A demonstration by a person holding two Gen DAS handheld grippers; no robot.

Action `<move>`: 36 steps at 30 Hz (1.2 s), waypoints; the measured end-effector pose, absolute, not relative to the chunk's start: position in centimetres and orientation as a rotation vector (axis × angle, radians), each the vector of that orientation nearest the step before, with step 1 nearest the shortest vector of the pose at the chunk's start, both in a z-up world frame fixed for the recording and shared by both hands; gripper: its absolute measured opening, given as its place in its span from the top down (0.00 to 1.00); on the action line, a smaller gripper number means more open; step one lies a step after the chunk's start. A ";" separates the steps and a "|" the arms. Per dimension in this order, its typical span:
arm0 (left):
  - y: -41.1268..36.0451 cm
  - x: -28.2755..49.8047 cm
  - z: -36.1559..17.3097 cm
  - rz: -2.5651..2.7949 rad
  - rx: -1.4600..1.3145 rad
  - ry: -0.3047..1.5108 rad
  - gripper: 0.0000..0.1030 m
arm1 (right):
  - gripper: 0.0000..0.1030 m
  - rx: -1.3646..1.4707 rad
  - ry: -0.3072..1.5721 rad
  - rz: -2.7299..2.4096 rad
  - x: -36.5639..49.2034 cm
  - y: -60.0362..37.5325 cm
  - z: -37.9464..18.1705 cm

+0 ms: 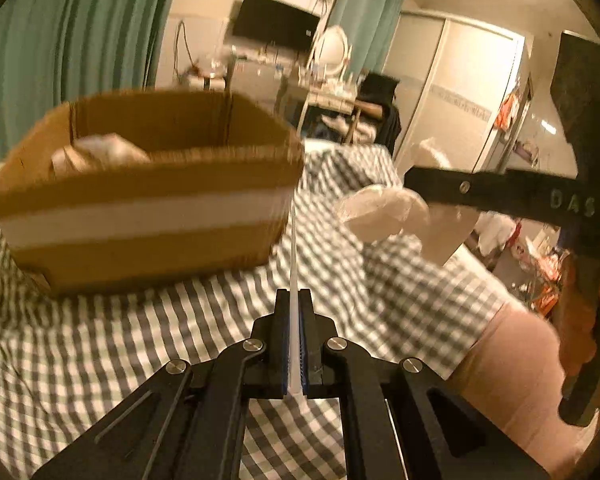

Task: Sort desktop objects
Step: 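Carry the lace cloth and clear comb into the cardboard box and release both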

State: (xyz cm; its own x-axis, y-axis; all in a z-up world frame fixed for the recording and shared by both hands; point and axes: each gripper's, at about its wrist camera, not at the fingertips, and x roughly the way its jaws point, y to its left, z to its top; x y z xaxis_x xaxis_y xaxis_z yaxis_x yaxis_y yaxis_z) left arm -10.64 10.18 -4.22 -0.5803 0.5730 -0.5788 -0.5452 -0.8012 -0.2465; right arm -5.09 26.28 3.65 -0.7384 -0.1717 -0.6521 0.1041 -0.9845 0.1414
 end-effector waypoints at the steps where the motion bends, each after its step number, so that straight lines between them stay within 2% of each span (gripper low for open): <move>1: 10.0 -10.6 -3.5 2.353 -0.853 -0.059 0.96 | 0.83 1.047 -0.141 -2.791 -5.1 26.0 4.1; 13: 6.3 -15.2 3.1 2.477 -0.715 -0.150 0.96 | 0.83 0.855 -0.089 -2.777 -9.8 22.3 9.8; 20: 3.7 -21.1 3.1 2.571 -0.764 -0.188 0.96 | 0.82 0.951 -0.164 -2.719 -17.7 21.4 8.1; 22: 3.3 -22.3 2.4 2.600 -0.797 -0.156 0.96 | 0.81 0.982 -0.177 -2.716 -19.4 21.2 7.2; 23: 3.2 -22.8 2.1 2.611 -0.813 -0.148 0.95 | 0.75 0.995 -0.185 -2.716 -20.1 21.3 6.7; 24: 3.0 -23.4 1.7 2.624 -0.836 -0.143 0.91 | 0.55 0.999 -0.193 -2.718 -20.5 21.5 6.4; 25: 2.6 -23.8 1.3 2.638 -0.862 -0.142 0.86 | 0.41 0.988 -0.206 -2.724 -20.7 21.7 6.2; 26: 2.4 -24.2 0.8 2.649 -0.891 -0.147 0.65 | 0.20 0.953 -0.222 -2.734 -20.5 22.0 6.2; 27: 2.0 -24.5 0.4 2.676 -0.918 -0.158 0.33 | 0.16 0.924 -0.228 -2.744 -20.3 22.2 6.2; 29: 0.8 -24.2 0.3 2.757 -0.892 -0.213 0.11 | 0.16 0.911 -0.208 -2.766 -19.8 22.6 6.4; 31: -0.6 -23.3 0.8 2.775 -0.863 -0.318 0.09 | 0.15 0.911 -0.194 -2.797 -19.1 23.1 6.9; 34: -1.9 -22.2 1.8 2.801 -0.899 -0.402 0.02 | 0.09 0.901 -0.202 -2.809 -17.5 23.7 7.9; 36: -2.5 -20.7 3.0 2.859 -0.906 -0.401 0.00 | 0.00 0.933 -0.180 -2.822 -16.1 23.9 8.3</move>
